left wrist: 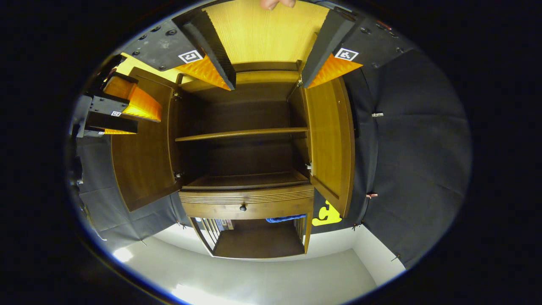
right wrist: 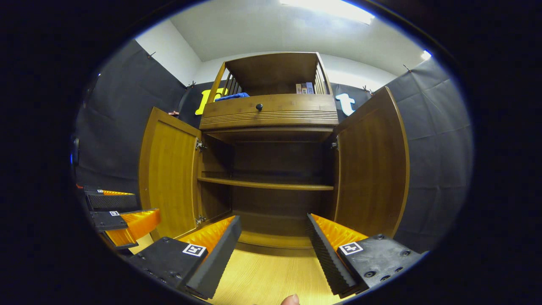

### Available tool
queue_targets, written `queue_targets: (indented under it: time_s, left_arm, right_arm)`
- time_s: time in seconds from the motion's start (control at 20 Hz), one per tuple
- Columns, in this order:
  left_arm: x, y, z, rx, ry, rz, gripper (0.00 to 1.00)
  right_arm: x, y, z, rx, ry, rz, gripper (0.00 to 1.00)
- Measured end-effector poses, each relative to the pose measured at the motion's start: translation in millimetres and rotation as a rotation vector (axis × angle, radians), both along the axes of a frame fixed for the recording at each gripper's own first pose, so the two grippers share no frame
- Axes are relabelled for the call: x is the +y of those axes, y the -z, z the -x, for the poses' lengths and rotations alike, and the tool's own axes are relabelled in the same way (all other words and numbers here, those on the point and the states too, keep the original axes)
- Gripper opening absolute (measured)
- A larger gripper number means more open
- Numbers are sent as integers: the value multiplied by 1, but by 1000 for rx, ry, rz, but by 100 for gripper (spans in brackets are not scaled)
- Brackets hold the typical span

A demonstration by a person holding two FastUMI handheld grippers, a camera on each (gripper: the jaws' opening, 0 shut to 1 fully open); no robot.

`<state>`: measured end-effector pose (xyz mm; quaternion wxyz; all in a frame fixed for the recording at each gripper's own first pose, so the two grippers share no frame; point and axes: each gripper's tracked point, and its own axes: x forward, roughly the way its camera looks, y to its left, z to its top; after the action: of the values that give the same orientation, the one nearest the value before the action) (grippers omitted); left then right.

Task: Open the right door of the double-door shoe cabinet with the right hand, and open the left door with the left hand.

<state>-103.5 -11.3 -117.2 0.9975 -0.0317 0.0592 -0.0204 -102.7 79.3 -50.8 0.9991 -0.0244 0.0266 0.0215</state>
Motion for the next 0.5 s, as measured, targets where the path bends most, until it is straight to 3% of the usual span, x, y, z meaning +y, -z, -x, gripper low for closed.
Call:
queue_targets:
  time_s: [0.3,0.5]
  left_arm:
    - [-2,-2,3,-3,1,1,97]
    - [-4,-3,4,-5,3,2,100]
  right_arm:
    - [3,-1,2,-1,-7,-6,98]
    - [3,-2,3,-5,-9,-8,98]
